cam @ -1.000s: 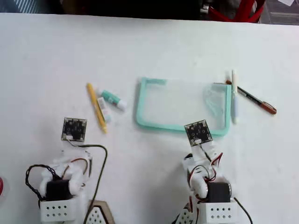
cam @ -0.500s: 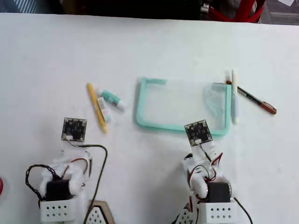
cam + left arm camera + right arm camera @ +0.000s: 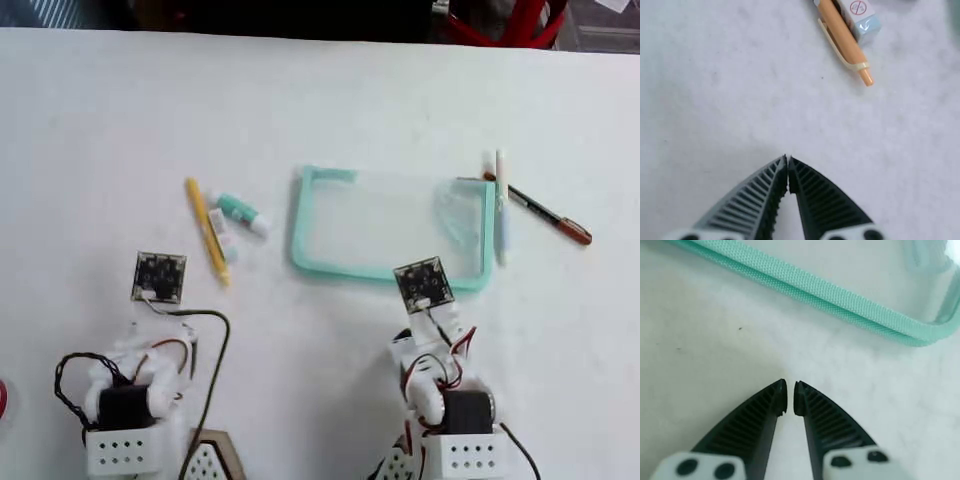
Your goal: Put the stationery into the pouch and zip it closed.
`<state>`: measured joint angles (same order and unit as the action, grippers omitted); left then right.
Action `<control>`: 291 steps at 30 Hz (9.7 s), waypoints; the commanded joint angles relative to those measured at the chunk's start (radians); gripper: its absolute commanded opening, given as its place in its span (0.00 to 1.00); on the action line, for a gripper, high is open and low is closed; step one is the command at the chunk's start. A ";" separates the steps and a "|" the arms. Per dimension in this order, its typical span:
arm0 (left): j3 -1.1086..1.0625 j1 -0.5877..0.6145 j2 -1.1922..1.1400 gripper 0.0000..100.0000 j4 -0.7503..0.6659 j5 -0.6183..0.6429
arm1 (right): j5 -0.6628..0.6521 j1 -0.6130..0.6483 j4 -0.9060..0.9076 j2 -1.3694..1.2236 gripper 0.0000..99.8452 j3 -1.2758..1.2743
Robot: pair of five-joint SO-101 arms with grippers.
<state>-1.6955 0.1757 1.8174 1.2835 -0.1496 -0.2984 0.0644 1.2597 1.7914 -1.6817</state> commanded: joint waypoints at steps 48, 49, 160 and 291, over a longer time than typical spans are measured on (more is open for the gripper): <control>0.049 -0.556 0.008 0.03 -0.575 -0.120 | -0.374 -0.102 -0.475 0.010 0.03 -0.002; 0.025 -0.565 0.008 0.03 -0.575 -0.127 | -0.371 -0.124 -0.469 0.010 0.03 0.015; 1.633 0.051 -1.911 0.02 -0.104 -0.173 | 0.038 -0.056 -0.421 -1.391 0.19 1.042; 1.069 -0.018 -1.333 0.17 -0.172 -0.288 | -0.069 -0.194 -0.039 -2.265 0.24 1.829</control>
<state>-0.6337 0.1972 0.4565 1.1224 -0.4626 -0.3368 -0.1672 1.2152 -0.4657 0.1243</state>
